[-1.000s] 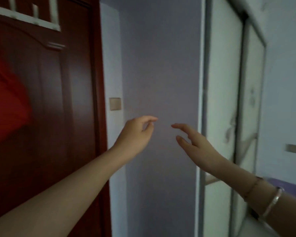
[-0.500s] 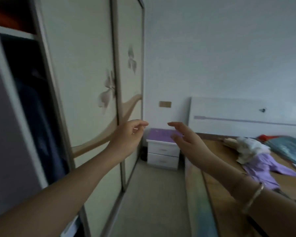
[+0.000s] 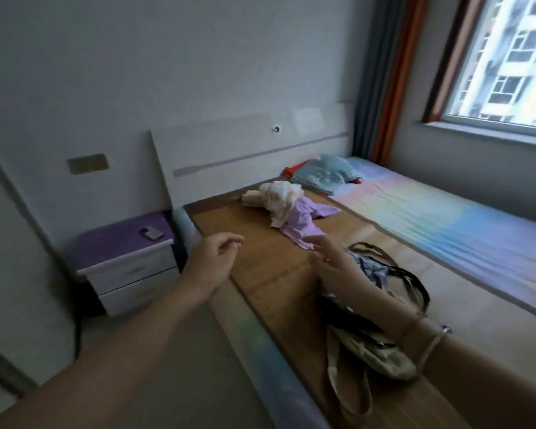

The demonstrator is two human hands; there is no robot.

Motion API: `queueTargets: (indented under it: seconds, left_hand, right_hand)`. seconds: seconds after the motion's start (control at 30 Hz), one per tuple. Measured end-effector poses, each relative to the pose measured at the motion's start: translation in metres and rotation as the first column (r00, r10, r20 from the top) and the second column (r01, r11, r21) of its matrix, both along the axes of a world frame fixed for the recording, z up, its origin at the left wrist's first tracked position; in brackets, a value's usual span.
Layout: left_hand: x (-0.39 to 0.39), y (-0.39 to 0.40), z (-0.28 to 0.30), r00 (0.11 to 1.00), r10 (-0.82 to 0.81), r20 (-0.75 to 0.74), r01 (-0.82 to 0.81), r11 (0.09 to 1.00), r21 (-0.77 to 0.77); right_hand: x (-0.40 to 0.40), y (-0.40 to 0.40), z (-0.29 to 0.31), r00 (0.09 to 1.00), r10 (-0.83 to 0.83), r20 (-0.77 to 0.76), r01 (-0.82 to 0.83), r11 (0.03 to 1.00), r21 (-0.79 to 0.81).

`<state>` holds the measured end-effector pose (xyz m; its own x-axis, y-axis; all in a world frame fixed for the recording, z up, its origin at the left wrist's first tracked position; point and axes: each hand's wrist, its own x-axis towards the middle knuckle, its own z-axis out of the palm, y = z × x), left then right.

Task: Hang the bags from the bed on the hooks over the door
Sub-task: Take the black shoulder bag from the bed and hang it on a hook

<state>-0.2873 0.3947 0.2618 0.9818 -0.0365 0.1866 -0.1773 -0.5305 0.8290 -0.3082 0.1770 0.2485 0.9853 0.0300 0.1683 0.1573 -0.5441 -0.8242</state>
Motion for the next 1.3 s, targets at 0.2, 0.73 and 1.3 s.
queueTargets:
  seconds: [0.2, 0.73, 1.3]
  left_hand:
    - [0.067, -0.042, -0.044, 0.980, -0.165, -0.115, 0.165, 0.986, -0.010]
    - [0.198, -0.259, -0.191, 0.816, -0.352, -0.459, 0.407, 0.913, 0.024]
    - [0.233, -0.461, -0.384, 0.423, -0.647, -0.634, 0.867, 0.085, 0.492]
  right_hand:
    - [0.026, -0.052, -0.045, 0.965, -0.216, -0.146, 0.221, 0.975, 0.017]
    - [0.104, -0.255, -0.230, 0.655, -0.571, -0.495, 0.613, 0.785, -0.094]
    - [0.167, -0.418, -0.403, 0.424, -0.584, -0.692, 0.620, 0.744, -0.249]
